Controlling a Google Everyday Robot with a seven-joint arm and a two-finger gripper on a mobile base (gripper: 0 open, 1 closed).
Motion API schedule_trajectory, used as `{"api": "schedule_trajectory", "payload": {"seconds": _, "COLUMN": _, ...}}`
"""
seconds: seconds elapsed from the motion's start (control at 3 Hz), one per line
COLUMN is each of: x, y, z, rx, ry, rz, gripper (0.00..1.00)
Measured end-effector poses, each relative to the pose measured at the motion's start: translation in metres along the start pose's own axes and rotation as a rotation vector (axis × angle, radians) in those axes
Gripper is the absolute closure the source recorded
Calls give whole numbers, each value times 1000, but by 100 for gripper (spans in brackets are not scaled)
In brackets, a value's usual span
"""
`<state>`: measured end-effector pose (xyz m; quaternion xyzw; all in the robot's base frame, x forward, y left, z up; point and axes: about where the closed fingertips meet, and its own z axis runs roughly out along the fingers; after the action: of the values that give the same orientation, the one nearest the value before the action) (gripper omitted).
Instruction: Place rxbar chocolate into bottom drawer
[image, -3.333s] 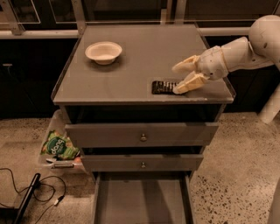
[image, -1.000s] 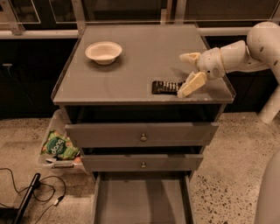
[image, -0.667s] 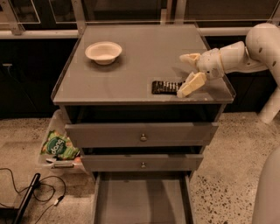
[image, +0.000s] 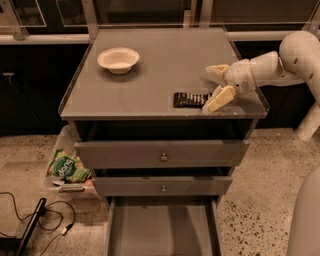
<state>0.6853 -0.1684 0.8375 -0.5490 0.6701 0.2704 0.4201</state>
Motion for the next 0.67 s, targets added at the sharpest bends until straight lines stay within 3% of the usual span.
{"api": "schedule_trajectory", "payload": {"seconds": 0.67, "x": 0, "y": 0, "z": 0, "rx": 0, "ry": 0, "rz": 0, "gripper": 42}}
